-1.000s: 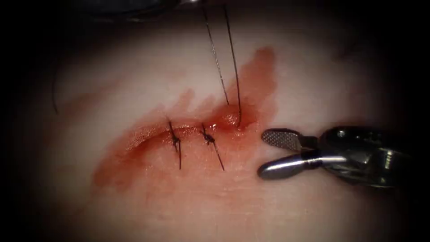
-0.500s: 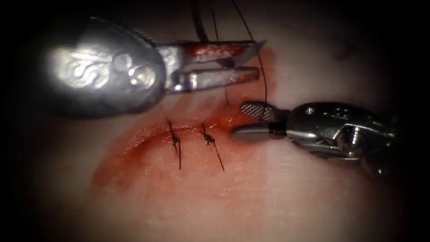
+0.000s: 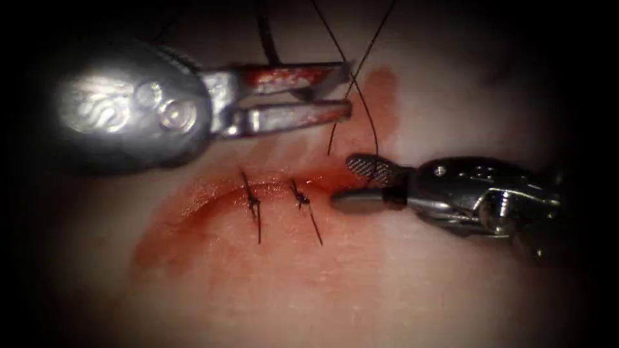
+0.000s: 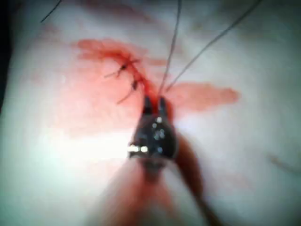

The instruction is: Wound Closure

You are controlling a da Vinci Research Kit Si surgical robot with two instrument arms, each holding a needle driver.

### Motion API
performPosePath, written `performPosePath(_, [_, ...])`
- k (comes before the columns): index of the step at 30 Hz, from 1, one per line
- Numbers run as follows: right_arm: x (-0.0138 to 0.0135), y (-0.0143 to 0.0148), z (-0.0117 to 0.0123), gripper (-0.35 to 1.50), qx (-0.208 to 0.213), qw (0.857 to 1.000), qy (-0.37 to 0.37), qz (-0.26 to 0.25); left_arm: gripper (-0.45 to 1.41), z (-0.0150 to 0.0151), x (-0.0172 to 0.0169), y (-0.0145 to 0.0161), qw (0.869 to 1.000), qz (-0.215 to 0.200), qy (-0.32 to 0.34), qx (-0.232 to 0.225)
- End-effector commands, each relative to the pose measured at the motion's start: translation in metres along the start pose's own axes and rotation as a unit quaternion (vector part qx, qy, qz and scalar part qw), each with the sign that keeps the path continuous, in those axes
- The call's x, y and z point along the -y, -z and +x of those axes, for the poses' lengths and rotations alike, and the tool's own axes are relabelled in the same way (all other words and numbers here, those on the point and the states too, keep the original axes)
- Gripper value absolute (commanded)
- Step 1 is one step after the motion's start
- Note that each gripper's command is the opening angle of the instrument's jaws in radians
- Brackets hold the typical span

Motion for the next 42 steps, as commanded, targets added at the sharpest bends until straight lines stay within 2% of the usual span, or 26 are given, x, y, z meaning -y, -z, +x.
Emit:
performPosePath(1, [0.0003,0.001,-0.0002,1.35,-0.001,1.0,-0.003,0.005,-0.45,-0.0009,-0.0014,-0.0012,1.0,-0.001,0.002,-0.003])
performPosePath(6, [0.0,0.0061,0.0019,1.41,-0.003,1.0,-0.017,0.008,-0.45,-0.0027,-0.0043,-0.0028,1.0,-0.02,-0.005,-0.011])
performPosePath(10, [-0.0004,0.0103,0.0039,1.4,-0.004,1.0,-0.02,0.007,-0.45,-0.0037,-0.0058,-0.0043,0.999,-0.031,-0.016,-0.023])
performPosePath(14, [-0.0006,0.0129,0.005,1.26,-0.01,0.999,-0.029,0.013,-0.45,-0.0045,-0.0073,-0.0059,0.998,-0.042,-0.03,-0.036])
performPosePath(16, [-0.0004,0.0131,0.0051,1.21,-0.014,0.999,-0.036,0.019,-0.45,-0.0047,-0.0079,-0.0065,0.997,-0.048,-0.036,-0.042])
performPosePath(18, [0.0001,0.013,0.0051,1.08,-0.019,0.997,-0.063,0.04,-0.45,-0.0049,-0.0088,-0.0073,0.996,-0.06,-0.05,-0.052])
performPosePath(22, [0.0009,0.0124,0.0053,1.01,-0.042,0.991,-0.105,0.073,-0.45,-0.0058,-0.0098,-0.0083,0.992,-0.067,-0.081,-0.071])
performPosePath(27, [0.0014,0.0101,0.0055,1.01,-0.061,0.984,-0.148,0.084,-0.45,-0.0075,-0.0103,-0.0088,0.986,-0.071,-0.118,-0.091])
performPosePath(34, [0.0013,0.0065,0.0039,1.04,-0.069,0.975,-0.184,0.103,-0.45,-0.0087,-0.0104,-0.0089,0.978,-0.067,-0.154,-0.128])
performPosePath(42, [0.0003,0.0039,0.0022,1.04,-0.072,0.97,-0.207,0.105,-0.45,-0.0089,-0.0105,-0.0087,0.969,-0.065,-0.184,-0.151])
